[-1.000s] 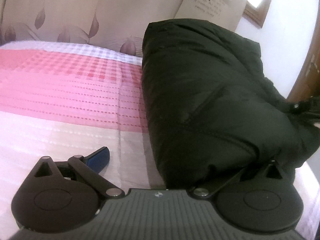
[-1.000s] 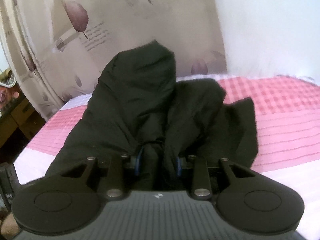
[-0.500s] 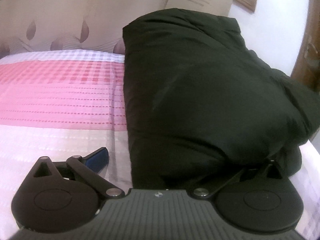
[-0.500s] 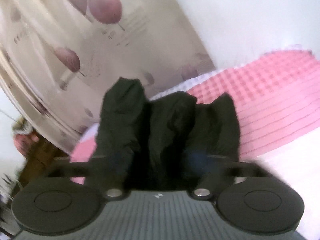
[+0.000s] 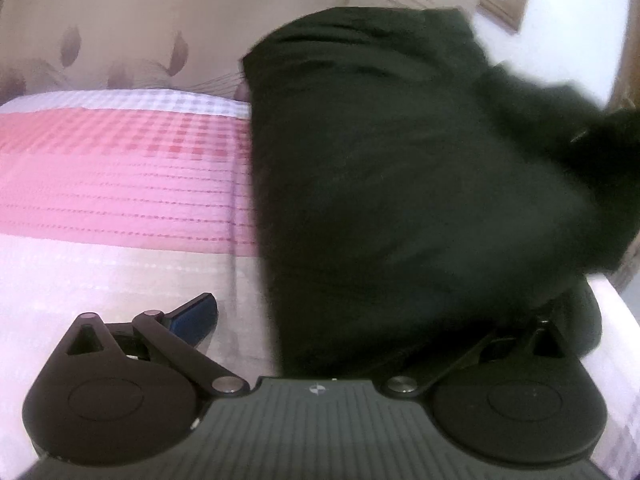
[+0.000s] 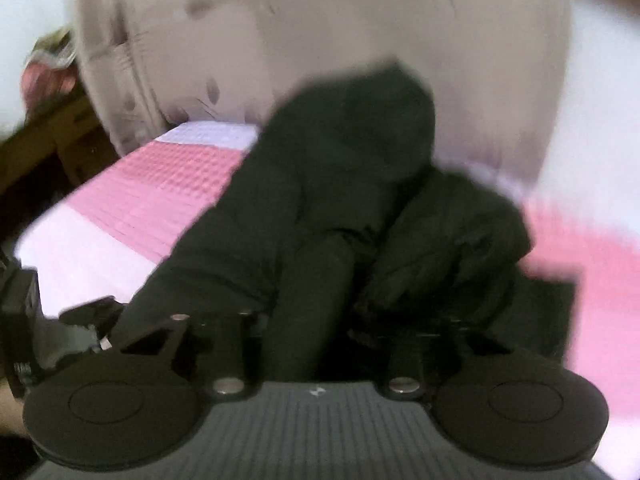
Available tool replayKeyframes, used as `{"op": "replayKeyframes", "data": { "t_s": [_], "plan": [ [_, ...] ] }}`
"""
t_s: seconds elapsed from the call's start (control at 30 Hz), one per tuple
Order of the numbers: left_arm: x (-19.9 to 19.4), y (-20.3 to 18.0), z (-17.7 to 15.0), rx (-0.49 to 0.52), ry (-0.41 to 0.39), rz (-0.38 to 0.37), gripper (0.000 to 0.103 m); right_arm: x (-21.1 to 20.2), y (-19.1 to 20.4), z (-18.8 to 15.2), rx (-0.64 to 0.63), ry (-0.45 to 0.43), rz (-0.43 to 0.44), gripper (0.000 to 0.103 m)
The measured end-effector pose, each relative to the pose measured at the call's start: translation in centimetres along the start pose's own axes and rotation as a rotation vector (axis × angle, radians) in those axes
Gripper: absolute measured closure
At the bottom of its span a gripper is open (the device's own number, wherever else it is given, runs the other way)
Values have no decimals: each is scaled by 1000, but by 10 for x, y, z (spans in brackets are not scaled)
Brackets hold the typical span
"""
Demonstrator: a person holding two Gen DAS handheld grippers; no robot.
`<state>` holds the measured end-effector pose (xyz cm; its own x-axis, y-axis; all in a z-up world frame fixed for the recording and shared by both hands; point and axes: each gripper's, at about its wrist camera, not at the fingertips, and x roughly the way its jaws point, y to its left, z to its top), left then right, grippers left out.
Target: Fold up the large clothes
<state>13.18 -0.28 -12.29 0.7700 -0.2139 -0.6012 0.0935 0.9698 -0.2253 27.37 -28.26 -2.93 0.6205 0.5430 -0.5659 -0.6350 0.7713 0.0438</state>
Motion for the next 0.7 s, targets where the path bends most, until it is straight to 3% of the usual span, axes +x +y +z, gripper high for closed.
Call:
{"op": "replayKeyframes", "data": {
  "t_s": [0.1, 0.2, 0.3, 0.47, 0.57, 0.63, 0.7],
  "plan": [
    [0, -3, 1, 14, 2, 2, 0, -31, -12, -5, -37, -33, -76, 74],
    [2, -9, 1, 51, 8, -2, 0, -32, -40, -37, 60, 15, -97, 74],
    [3, -13, 1, 75, 12, -2, 0, -27, -61, -74, 229, 11, -53, 74],
    [4, -11, 1, 77, 15, -3, 0, -27, -94, -112, 489, -105, 71, 73],
    [1, -8, 0, 61, 8, -27, 1, -14, -114, -132, 602, -133, 132, 61],
    [-10, -1, -3, 37, -34, -74, 1, -6, -123, -151, 704, -139, 180, 42],
    [-30, 3, -9, 52, -94, -112, 3, 0, -133, -171, 785, -166, 245, 41]
  ]
}}
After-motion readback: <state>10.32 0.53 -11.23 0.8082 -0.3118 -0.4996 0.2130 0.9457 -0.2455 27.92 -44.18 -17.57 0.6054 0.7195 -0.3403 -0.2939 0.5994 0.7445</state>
